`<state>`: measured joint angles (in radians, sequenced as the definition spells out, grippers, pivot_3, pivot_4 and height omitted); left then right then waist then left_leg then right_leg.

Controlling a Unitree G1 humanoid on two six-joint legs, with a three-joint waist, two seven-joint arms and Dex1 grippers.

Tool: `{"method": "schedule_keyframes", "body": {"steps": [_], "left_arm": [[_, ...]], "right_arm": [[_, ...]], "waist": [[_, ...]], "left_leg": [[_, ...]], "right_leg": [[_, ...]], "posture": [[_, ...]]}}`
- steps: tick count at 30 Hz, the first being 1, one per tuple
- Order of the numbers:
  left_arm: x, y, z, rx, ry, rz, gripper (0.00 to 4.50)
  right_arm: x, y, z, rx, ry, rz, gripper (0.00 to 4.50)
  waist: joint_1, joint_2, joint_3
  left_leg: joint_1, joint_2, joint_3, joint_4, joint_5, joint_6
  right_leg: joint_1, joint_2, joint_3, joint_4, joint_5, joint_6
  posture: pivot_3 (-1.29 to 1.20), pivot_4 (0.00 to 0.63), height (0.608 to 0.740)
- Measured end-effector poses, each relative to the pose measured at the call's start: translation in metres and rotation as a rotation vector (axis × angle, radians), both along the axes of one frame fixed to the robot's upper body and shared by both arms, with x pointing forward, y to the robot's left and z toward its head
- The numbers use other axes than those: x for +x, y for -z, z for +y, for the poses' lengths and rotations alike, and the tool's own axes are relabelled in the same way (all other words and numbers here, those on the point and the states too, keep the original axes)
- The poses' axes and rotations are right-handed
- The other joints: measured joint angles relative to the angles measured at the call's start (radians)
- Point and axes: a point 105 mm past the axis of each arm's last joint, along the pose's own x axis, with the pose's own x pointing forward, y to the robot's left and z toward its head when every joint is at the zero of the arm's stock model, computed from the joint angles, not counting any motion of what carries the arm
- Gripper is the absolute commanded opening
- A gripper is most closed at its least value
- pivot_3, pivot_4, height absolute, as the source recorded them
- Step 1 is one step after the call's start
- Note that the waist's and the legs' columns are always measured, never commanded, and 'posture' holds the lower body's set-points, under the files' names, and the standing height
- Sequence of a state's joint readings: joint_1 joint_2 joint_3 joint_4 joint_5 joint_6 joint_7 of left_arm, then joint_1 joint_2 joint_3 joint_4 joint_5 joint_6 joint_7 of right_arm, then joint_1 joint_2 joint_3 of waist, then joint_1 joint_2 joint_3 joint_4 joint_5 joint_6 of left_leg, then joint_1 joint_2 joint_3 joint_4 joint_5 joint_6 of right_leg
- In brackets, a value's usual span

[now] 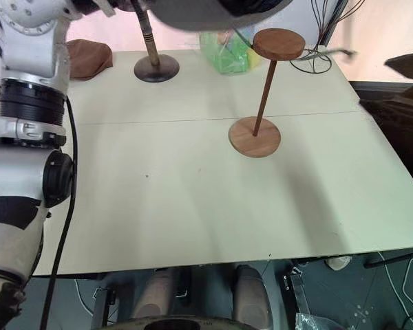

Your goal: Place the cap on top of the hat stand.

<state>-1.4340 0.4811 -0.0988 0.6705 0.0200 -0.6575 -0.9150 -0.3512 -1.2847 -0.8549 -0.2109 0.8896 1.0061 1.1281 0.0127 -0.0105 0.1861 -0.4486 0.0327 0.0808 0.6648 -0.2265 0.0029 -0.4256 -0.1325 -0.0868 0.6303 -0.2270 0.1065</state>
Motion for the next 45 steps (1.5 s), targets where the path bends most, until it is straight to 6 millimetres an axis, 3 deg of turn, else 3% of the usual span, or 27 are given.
{"method": "schedule_keyframes", "body": {"steps": [3, 8, 16, 25, 26, 28, 32, 35, 40, 45], "left_arm": [[-0.005, 0.026, -0.009, 0.178, -0.02, -0.204, 0.05], [0.018, 0.08, 0.002, 0.318, -0.092, -0.189, 0.05], [0.013, 0.16, -0.003, 0.505, 0.001, -0.256, 0.05], [0.019, 0.18, 0.003, 0.541, -0.012, -0.31, 0.05], [0.02, 0.179, 0.003, 0.536, -0.017, -0.311, 0.48], [0.021, 0.176, 0.001, 0.526, -0.02, -0.323, 0.91], [0.022, 0.155, -0.003, 0.476, -0.02, -0.373, 2.91], [0.022, 0.153, -0.004, 0.473, -0.018, -0.39, 4.48], [0.026, 0.155, 0.009, 0.489, -0.047, -0.385, 4.48], [0.033, 0.153, 0.052, 0.535, -0.141, -0.292, 4.48]], "right_arm": [[-0.005, 0.002, -0.005, 0.024, 0.044, 0.001, 4.5], [-0.009, 0.008, -0.006, 0.047, 0.062, 0.01, 4.5], [-0.01, 0.015, -0.012, 0.06, 0.108, 0.039, 4.5], [-0.007, 0.019, -0.028, 0.079, 0.173, 0.054, 4.5], [-0.007, 0.018, -0.029, 0.08, 0.176, 0.049, 4.5], [-0.005, 0.019, -0.03, 0.081, 0.179, 0.05, 4.5], [-0.001, 0.022, -0.029, 0.071, 0.178, 0.059, 4.5], [-0.001, 0.021, -0.029, 0.067, 0.177, 0.053, 4.5], [0.0, 0.022, -0.033, 0.06, 0.194, 0.05, 4.5], [-0.001, 0.023, -0.038, 0.036, 0.205, 0.07, 4.5]], "waist": [[0.0, 0.0, 0.0], [0.0, 0.001, 0.0], [0.002, -0.001, 0.0], [0.002, -0.001, 0.0], [0.002, -0.001, 0.0], [0.002, -0.001, 0.0], [0.002, -0.001, 0.001], [0.001, -0.001, 0.0], [0.001, -0.001, 0.0], [-0.001, -0.001, 0.0]], "left_leg": [[0.0, 0.0, 0.0, 0.0, 0.0, 0.0], [0.0, 0.0, 0.0, 0.0, 0.0, 0.0], [-0.003, -0.001, 0.0, 0.001, -0.001, 0.002], [-0.003, 0.0, 0.0, 0.001, -0.001, 0.002], [-0.003, 0.0, 0.0, 0.001, -0.001, 0.002], [-0.003, 0.0, 0.0, 0.001, -0.001, 0.002], [-0.003, 0.0, 0.0, 0.001, -0.001, 0.002], [-0.003, 0.0, 0.0, 0.001, -0.001, 0.002], [-0.003, 0.0, 0.0, 0.001, -0.001, 0.002], [-0.003, 0.0, 0.0, 0.001, -0.001, 0.002]], "right_leg": [[0.0, 0.0, 0.001, 0.0, 0.0, 0.0], [0.0, 0.0, 0.001, 0.0, 0.0, 0.0], [-0.001, -0.001, 0.001, 0.0, 0.0, 0.0], [-0.001, -0.001, 0.001, 0.0, 0.0, 0.0], [-0.001, -0.001, 0.001, 0.0, 0.0, 0.0], [-0.001, -0.001, 0.001, 0.0, 0.0, 0.0], [-0.001, -0.001, 0.001, 0.0, 0.0, 0.0], [-0.001, -0.001, 0.001, 0.0, 0.0, 0.0], [-0.002, -0.001, 0.001, 0.0, 0.0, 0.0], [-0.003, -0.001, 0.001, 0.0, 0.0, 0.0]], "posture": [[0.0, 0.15, 0.74], [0.0, 0.15, 0.74], [0.0, 0.15, 0.74], [0.0, 0.15, 0.74], [0.0, 0.15, 0.74], [0.0, 0.15, 0.74], [0.0, 0.15, 0.74], [0.0, 0.15, 0.74], [0.0, 0.15, 0.74], [0.0, 0.15, 0.74]]}}
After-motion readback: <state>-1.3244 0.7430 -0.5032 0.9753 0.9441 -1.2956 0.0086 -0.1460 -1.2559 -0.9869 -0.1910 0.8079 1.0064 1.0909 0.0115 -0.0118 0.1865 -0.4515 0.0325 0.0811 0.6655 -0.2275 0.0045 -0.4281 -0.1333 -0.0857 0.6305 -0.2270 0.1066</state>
